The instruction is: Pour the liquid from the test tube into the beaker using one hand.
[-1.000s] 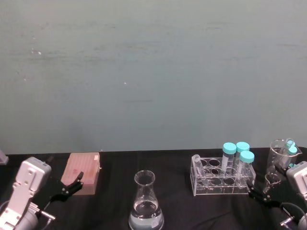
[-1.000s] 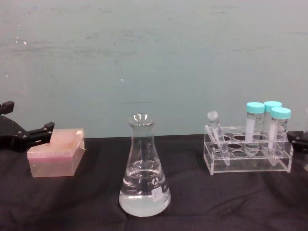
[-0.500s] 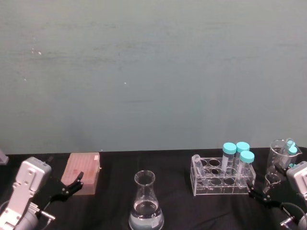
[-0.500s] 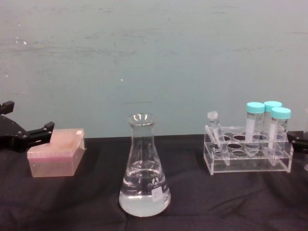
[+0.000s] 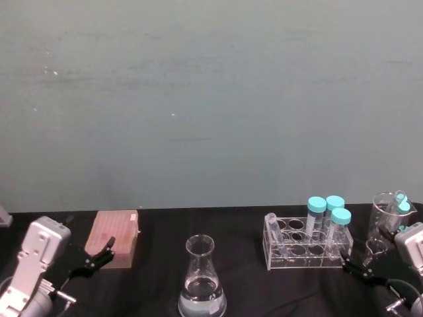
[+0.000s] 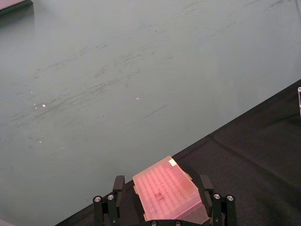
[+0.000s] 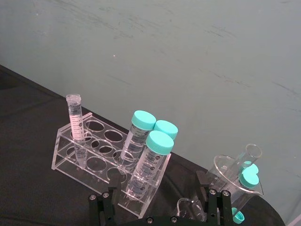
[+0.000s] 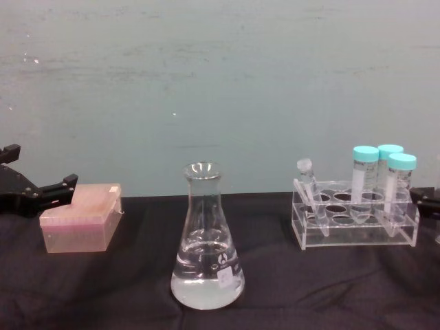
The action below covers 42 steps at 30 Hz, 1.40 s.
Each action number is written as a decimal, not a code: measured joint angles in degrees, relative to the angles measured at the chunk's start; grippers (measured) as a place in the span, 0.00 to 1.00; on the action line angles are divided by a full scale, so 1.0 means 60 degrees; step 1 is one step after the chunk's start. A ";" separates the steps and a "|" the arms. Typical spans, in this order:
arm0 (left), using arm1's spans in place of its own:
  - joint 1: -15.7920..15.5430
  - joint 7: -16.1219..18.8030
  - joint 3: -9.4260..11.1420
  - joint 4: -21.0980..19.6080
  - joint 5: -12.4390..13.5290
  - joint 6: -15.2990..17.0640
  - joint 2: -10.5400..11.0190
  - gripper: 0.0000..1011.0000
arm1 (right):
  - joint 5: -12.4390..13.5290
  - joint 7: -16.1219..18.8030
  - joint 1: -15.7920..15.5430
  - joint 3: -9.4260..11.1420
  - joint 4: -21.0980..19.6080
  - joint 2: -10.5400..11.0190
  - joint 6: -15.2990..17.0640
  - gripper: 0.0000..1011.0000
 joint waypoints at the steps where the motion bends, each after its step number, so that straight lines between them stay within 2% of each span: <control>1: 0.0000 0.0000 0.0000 0.0000 0.0000 0.0000 0.0000 0.99 | -0.0001 0.0000 0.0000 -0.0001 0.0000 0.0000 0.0000 0.99; 19: 0.0000 0.0000 0.0000 0.0000 0.0000 0.0000 0.0000 0.99 | -0.0001 0.0001 -0.0001 0.0000 0.0000 -0.0001 -0.0001 0.99; 30: 0.0000 -0.0001 0.0001 0.0000 0.0000 0.0000 0.0000 0.99 | 0.0416 0.1358 0.0243 0.0076 0.0206 -0.0213 -0.0350 0.99; 37: 0.0000 0.0000 0.0001 0.0000 0.0000 0.0000 0.0000 0.99 | 0.0631 0.2643 0.0866 -0.0133 0.0532 -0.0530 -0.0522 0.99; 42: 0.0001 0.0000 0.0001 0.0000 0.0001 0.0000 0.0000 0.99 | 0.0504 0.3377 0.1445 -0.0371 0.0951 -0.0853 -0.0639 0.99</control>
